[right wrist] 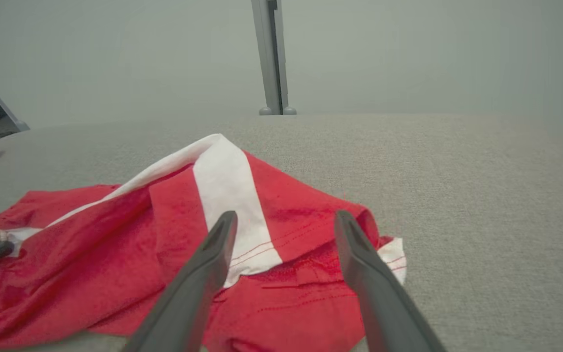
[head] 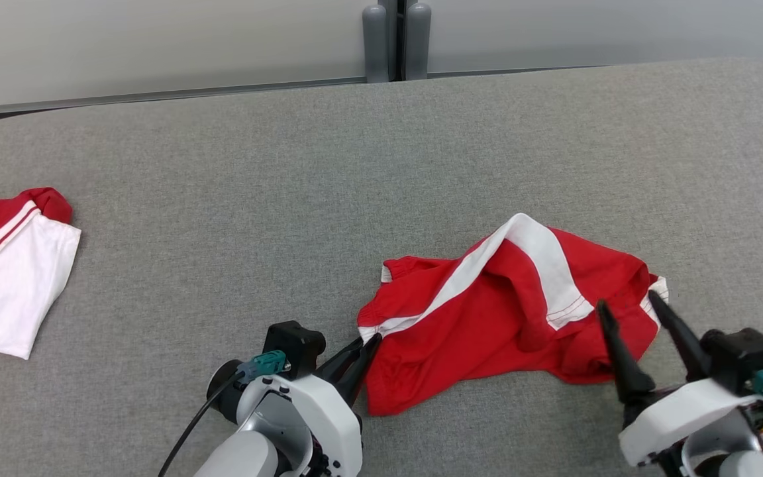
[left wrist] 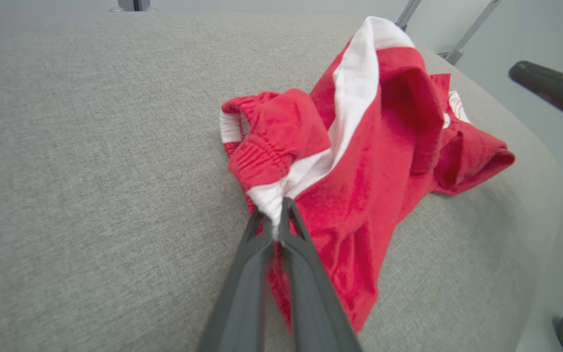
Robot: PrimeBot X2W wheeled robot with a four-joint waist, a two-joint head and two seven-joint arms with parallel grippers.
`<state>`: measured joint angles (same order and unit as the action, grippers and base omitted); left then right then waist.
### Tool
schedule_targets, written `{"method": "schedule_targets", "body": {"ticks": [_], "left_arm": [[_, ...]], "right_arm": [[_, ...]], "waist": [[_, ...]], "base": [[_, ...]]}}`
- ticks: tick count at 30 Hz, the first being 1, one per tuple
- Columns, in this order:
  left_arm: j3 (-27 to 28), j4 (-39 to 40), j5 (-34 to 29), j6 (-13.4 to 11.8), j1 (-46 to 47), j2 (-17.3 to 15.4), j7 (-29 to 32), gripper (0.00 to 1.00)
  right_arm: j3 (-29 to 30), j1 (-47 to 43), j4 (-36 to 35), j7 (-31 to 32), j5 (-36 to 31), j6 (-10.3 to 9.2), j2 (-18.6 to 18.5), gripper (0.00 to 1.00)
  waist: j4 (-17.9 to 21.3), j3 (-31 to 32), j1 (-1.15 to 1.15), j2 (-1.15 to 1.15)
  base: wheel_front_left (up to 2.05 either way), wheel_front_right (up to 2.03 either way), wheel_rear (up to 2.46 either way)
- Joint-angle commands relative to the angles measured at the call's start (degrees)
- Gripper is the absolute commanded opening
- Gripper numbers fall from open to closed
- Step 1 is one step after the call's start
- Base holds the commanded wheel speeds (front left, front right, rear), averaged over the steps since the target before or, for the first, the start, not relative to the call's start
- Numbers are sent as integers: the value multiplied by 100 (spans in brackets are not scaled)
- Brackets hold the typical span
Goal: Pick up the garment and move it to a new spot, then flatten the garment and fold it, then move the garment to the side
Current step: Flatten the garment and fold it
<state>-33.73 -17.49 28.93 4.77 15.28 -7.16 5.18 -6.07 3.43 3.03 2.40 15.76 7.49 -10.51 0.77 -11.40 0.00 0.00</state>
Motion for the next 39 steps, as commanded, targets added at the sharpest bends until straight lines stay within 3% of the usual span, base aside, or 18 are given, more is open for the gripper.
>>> {"method": "schedule_targets", "body": {"ticks": [1, 7, 18, 19, 20, 21, 22, 30, 39], "left_arm": [[11, 3, 15, -24, 84, -42, -54, 0], [23, -6, -7, -80, 155, -33, -118, 0], [-30, -84, -47, -95, 309, 8, -232, 0], [-37, -92, -51, -96, 320, 12, -248, 0], [-44, -98, -52, -94, 326, 17, -265, 0], [-50, -110, -54, -94, 328, 20, -281, 0], [-53, -119, -61, -98, 362, 23, -321, 0], [62, -41, -170, -198, 514, -25, -726, 0], [474, 795, -454, -523, 961, -254, -1440, 0]], "right_arm": [[-281, -139, 31, 114, -62, 0, -60, 100], [-690, -163, 172, 200, 51, -1, -103, 100], [-681, 371, 941, 139, 211, 0, 8, 100], [-710, 422, 1003, 135, 285, 0, 20, 89], [-741, 479, 1054, 117, 290, 0, 9, 49], [-757, 531, 1088, 94, 326, 0, 0, 38], [-791, 625, 1128, 26, 342, 0, -21, 0], [-637, 781, 930, -190, 390, 0, -154, 0], [-166, 1080, -72, -513, 432, 0, -495, 0]], "waist": [[-21, -13, 0, 0], [-53, -76, 0, 0], [-160, -230, 0, 0], [-169, -247, 0, 0], [-176, -263, 0, 0], [-183, -276, 0, 0], [-201, -304, 0, 0], [-221, -338, 0, 0], [-192, -211, 0, 0]], "base": [[0, 0, 0], [0, 0, 0], [0, 0, 0], [0, 0, 0], [0, 0, 0], [0, 0, 0], [0, 0, 0], [0, 0, 0], [0, 0, 0]]}}
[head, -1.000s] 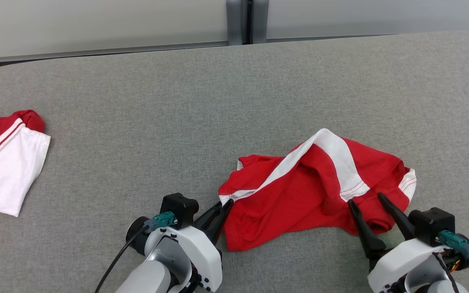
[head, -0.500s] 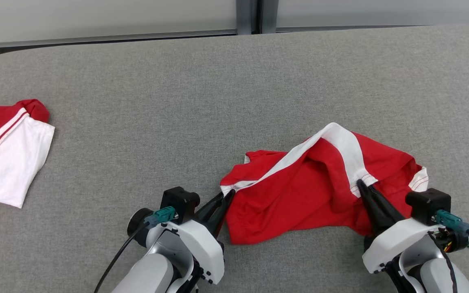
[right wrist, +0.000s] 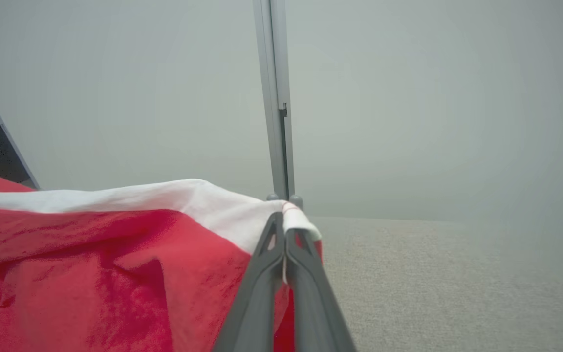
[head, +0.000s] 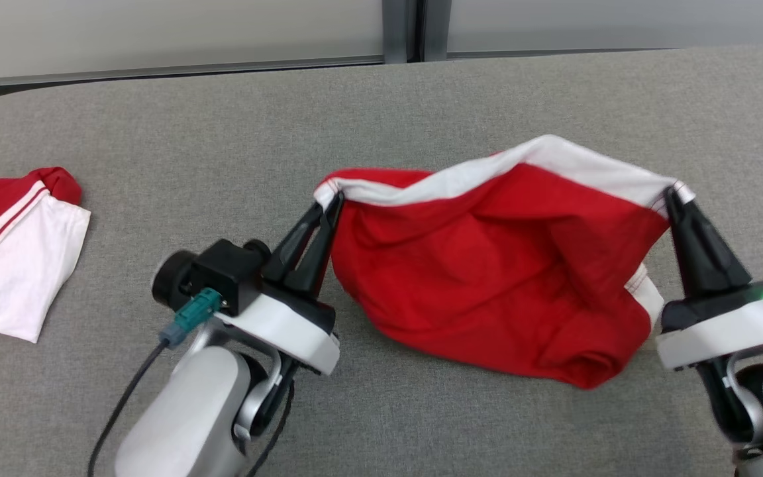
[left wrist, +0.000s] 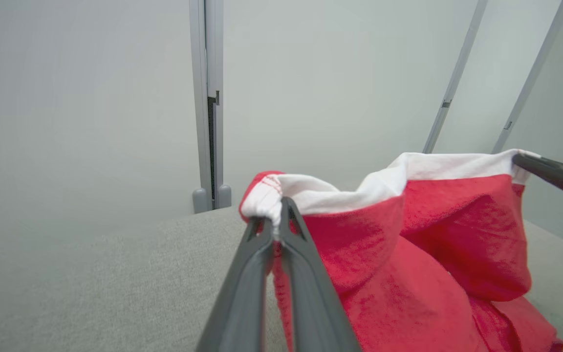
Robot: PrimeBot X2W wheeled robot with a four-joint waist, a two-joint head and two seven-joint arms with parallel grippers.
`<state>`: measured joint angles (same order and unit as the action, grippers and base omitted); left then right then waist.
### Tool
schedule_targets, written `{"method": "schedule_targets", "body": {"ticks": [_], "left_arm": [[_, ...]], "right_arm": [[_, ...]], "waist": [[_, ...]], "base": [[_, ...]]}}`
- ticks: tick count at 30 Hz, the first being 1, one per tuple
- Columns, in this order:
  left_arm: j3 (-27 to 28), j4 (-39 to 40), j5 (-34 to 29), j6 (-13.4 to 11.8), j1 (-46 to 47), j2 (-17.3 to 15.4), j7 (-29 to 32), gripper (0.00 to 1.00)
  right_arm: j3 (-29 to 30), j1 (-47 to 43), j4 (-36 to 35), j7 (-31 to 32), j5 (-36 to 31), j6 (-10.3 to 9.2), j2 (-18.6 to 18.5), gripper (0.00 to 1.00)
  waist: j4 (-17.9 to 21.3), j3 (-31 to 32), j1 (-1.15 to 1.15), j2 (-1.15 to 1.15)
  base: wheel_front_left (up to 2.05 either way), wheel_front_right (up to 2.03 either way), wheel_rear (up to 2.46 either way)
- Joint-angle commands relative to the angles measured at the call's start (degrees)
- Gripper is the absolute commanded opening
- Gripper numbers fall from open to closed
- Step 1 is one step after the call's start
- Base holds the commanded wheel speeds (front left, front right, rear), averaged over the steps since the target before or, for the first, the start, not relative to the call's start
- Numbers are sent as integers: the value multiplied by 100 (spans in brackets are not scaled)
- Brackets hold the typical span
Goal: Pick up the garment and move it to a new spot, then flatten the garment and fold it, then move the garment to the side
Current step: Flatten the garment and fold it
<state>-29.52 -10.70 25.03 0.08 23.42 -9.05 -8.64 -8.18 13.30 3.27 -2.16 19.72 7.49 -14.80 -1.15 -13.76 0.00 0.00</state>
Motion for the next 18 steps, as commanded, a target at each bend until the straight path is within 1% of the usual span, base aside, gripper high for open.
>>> {"method": "schedule_targets", "body": {"ticks": [1, 4, 7, 8, 12, 18], "left_arm": [[107, 274, -112, -98, 230, -106, -93, 0], [249, 781, -279, -222, 488, -263, -111, 0], [390, 1283, -398, -334, 737, -420, -1, 0], [390, 1283, -398, -334, 737, -420, -1, 0], [560, 1782, -454, -426, 1010, -597, 251, 0], [653, 2010, -362, -470, 1165, -678, 534, 0]], "right_arm": [[106, 159, -259, -80, 29, 0, -127, 0], [270, 354, -747, -114, 13, 0, -326, 0], [424, 573, -1187, -51, -6, 0, -551, 0], [424, 573, -1187, -51, -6, 0, -551, 0], [633, 792, -1587, 122, -14, -1, -757, 0], [746, 934, -1774, 297, 94, -1, -816, 0]], "waist": [[1, 47, 0, 0], [11, 142, 0, 0], [30, 226, 0, 0], [30, 226, 0, 0], [36, 298, 0, 0], [35, 288, 0, 0]], "base": [[0, 0, 0], [0, 0, 0], [0, 0, 0], [0, 0, 0], [0, 0, 0], [0, 0, 0]]}}
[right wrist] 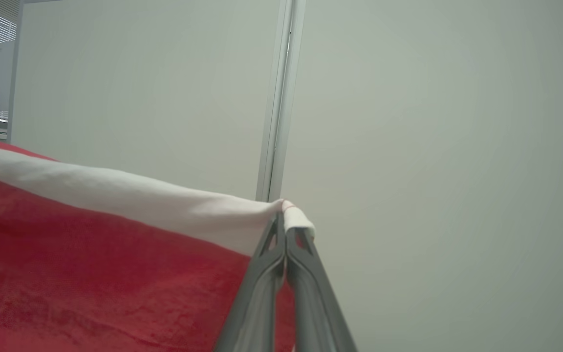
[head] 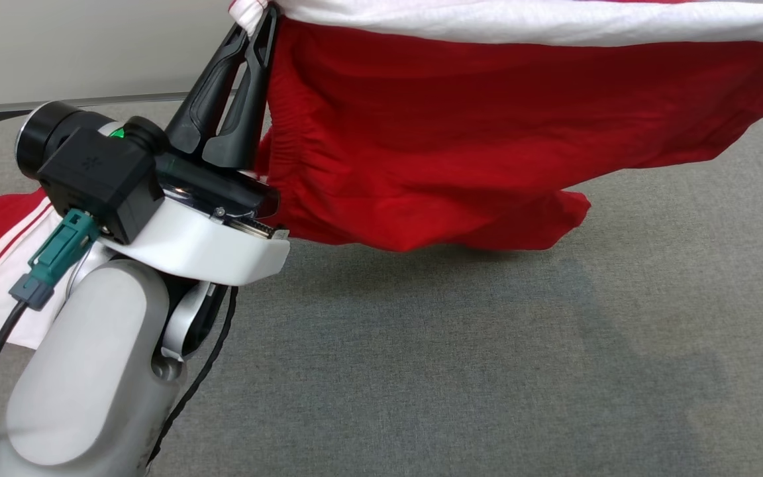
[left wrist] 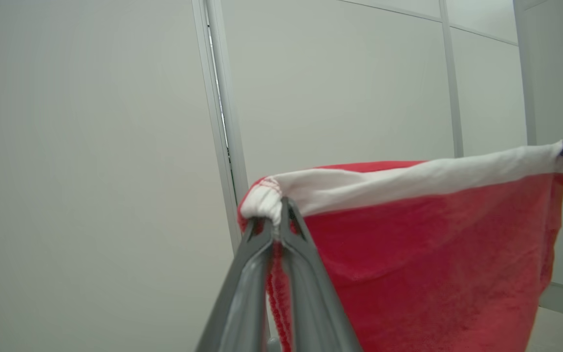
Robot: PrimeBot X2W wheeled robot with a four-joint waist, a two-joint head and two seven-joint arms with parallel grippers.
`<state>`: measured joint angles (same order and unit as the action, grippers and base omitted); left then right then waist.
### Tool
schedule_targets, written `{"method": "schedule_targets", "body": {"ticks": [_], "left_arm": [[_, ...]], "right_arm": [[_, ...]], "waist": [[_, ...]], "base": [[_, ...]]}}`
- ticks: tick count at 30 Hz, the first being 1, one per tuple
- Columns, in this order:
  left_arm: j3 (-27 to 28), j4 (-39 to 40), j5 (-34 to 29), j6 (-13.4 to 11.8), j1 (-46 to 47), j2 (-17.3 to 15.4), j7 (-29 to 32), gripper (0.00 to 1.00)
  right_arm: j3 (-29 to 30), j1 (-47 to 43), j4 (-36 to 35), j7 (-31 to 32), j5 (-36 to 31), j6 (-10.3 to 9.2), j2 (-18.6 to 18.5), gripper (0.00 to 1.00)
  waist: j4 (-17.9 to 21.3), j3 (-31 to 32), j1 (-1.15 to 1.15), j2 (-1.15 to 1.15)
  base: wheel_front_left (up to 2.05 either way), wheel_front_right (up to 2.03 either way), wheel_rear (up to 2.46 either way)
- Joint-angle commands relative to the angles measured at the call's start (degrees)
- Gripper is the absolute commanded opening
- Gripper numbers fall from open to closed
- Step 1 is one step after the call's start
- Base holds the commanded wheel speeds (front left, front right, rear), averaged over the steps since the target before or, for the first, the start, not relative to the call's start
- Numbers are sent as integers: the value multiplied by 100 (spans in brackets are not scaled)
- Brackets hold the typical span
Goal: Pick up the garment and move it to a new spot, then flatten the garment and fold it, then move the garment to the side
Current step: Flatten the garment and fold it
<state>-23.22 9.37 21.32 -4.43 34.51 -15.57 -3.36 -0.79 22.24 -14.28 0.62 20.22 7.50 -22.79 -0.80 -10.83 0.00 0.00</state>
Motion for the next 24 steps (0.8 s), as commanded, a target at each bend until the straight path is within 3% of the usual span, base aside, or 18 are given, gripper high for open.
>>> {"method": "schedule_targets", "body": {"ticks": [1, 8, 15, 24], "left_arm": [[29, -24, 43, -7, 75, -23, 28, 0], [34, -575, 236, 214, 676, 132, 21, 0], [177, -2093, 373, 535, 2263, 506, -344, 0], [431, -4536, 432, 742, 3904, 981, -1107, 0]], "right_arm": [[9, 59, -8, 28, 63, -2, -8, 0], [-133, 756, 415, 34, 325, -1, -151, 0], [-740, 2724, 1538, -101, 721, -1, -352, 0], [-1809, 4938, 3704, -841, 919, -1, 165, 0]], "waist": [[0, -27, 0, 0], [-44, -351, 0, 0], [-114, -851, 0, 0], [-42, -1153, 0, 0]], "base": [[0, 0, 0], [0, 0, 0], [0, 0, 0], [0, 0, 0]]}}
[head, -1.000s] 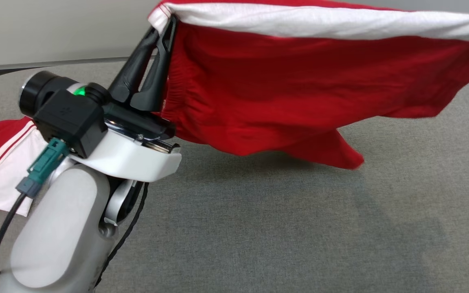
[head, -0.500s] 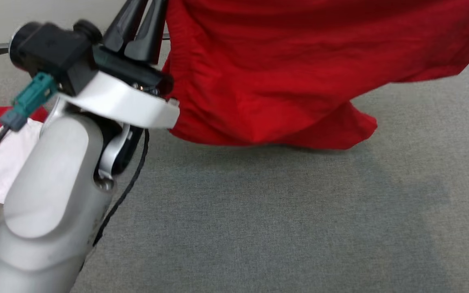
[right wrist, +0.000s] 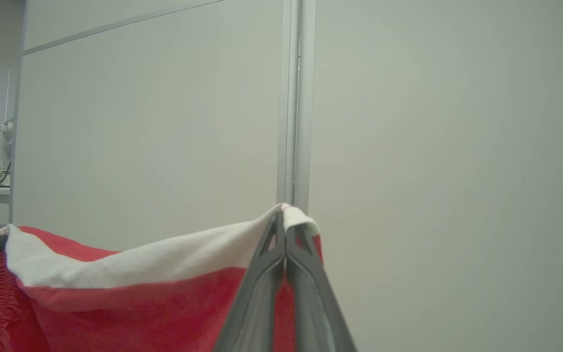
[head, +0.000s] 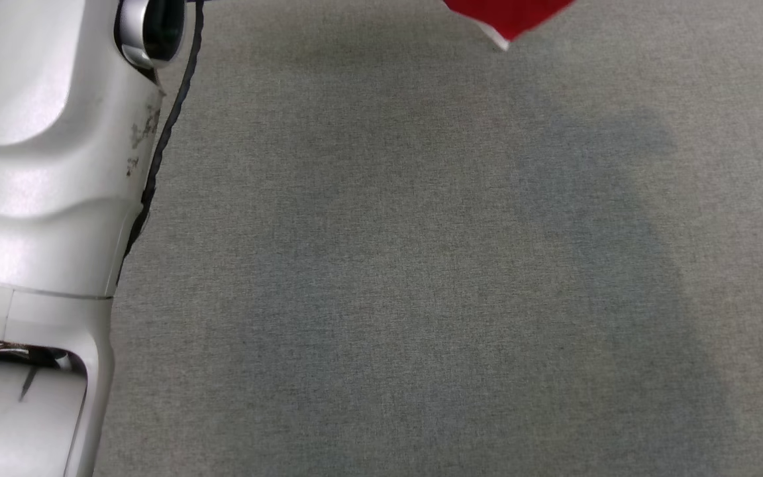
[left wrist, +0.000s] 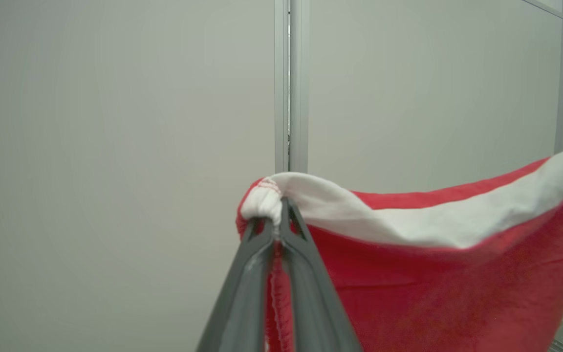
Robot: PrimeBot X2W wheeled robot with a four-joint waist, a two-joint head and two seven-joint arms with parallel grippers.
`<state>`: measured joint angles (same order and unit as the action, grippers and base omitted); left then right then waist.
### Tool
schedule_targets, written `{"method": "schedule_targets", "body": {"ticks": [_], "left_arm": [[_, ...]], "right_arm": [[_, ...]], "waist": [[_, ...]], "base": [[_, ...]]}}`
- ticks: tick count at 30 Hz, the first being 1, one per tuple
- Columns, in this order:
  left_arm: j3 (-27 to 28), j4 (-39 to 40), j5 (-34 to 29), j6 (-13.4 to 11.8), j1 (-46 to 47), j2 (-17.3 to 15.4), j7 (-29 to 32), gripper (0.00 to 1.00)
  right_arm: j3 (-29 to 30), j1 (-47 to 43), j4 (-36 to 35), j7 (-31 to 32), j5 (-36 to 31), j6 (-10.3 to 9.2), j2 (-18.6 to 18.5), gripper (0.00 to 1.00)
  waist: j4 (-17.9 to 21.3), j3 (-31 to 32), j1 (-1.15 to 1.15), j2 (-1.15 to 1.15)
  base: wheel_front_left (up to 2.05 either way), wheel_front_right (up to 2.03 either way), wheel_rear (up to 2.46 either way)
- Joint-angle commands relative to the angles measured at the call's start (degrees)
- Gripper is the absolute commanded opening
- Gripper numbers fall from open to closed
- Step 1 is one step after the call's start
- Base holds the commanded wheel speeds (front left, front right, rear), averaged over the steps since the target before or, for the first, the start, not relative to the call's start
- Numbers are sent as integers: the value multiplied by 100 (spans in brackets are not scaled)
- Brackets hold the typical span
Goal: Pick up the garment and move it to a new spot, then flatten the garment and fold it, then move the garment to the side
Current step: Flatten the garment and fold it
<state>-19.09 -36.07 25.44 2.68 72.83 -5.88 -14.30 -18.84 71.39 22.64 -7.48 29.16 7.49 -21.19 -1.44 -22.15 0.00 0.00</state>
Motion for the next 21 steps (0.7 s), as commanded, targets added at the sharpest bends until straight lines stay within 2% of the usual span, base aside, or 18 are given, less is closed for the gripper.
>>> {"method": "schedule_targets", "body": {"ticks": [1, 5, 10, 17, 21], "left_arm": [[44, -213, 0, 28, 168, 44, -49, 0], [139, -1071, -4, 60, 160, 133, -90, 0], [288, -1811, 66, 81, -375, 239, -94, 0], [290, -2116, 177, 154, -1292, 288, -94, 0], [214, -1816, 400, 148, -1938, 283, -96, 0]], "right_arm": [[-146, 162, 238, -105, 61, 0, 98, 0], [-651, 334, 1169, -320, 239, 0, 481, 0], [-1323, -104, 2125, -498, 650, 0, 897, 0], [-1911, -1129, 2754, -691, 1291, 0, 1153, 0], [-2027, -1895, 2685, -778, 1710, 0, 1107, 0]], "waist": [[45, -51, 0, 0], [129, -141, 0, 0], [199, -247, 0, 0], [220, -335, 0, 0], [225, -333, 0, 0]], "base": [[0, 0, 0], [0, 0, 0], [0, 0, 0], [0, 0, 0], [0, 0, 0]]}}
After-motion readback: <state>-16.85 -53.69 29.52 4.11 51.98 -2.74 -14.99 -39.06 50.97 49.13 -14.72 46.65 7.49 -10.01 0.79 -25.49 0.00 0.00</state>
